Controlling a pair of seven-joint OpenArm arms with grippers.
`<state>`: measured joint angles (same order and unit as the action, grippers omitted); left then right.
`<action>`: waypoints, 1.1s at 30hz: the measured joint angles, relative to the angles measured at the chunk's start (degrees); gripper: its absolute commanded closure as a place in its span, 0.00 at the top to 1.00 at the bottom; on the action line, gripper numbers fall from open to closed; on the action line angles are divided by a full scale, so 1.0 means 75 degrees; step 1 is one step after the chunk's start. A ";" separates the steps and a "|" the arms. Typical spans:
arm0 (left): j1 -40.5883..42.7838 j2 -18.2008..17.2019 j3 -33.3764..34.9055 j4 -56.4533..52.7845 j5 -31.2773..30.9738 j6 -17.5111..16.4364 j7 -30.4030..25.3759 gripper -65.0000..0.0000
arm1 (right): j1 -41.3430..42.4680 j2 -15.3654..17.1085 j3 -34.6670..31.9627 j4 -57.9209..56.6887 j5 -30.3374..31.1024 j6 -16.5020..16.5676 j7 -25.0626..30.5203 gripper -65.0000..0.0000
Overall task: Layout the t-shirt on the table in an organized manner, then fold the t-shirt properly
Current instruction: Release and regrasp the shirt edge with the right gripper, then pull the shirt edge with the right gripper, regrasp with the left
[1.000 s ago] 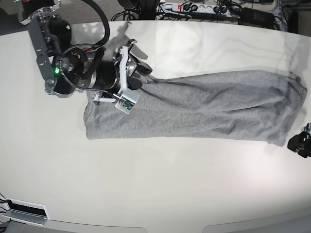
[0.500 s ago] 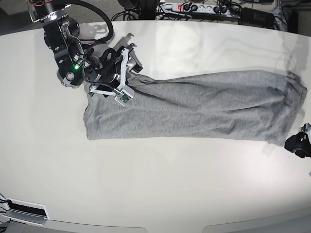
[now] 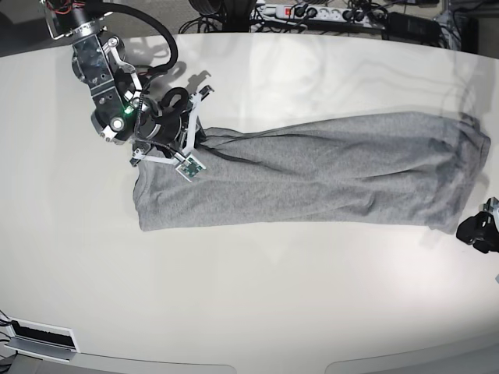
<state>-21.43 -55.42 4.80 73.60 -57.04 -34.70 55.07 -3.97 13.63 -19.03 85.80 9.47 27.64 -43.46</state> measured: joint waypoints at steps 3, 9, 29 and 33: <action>0.0000 -0.0003 0.0000 0.0000 0.0003 0.0000 0.0003 0.49 | 0.0166 0.0038 -0.0003 0.0423 0.0111 0.0280 -0.0970 0.00; 0.0000 -0.0003 0.0000 0.0000 0.0198 0.0012 0.0003 0.49 | -0.0271 0.0726 0.0356 0.3701 0.1641 0.1070 -0.2261 0.00; 0.0015 0.0114 0.0000 -0.0012 -0.0813 -0.0542 0.1798 0.49 | -0.1364 0.2116 0.4966 0.6012 0.4549 0.0769 -0.1845 0.00; 0.0047 0.0192 0.0000 -0.0012 -0.1239 -0.0589 0.2282 0.49 | -0.1113 0.2092 0.4937 0.4788 0.4520 0.0659 -0.1711 0.00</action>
<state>-21.08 -53.98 4.80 73.52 -66.32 -39.11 72.18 -12.32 29.32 18.00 121.71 43.38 32.58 -56.29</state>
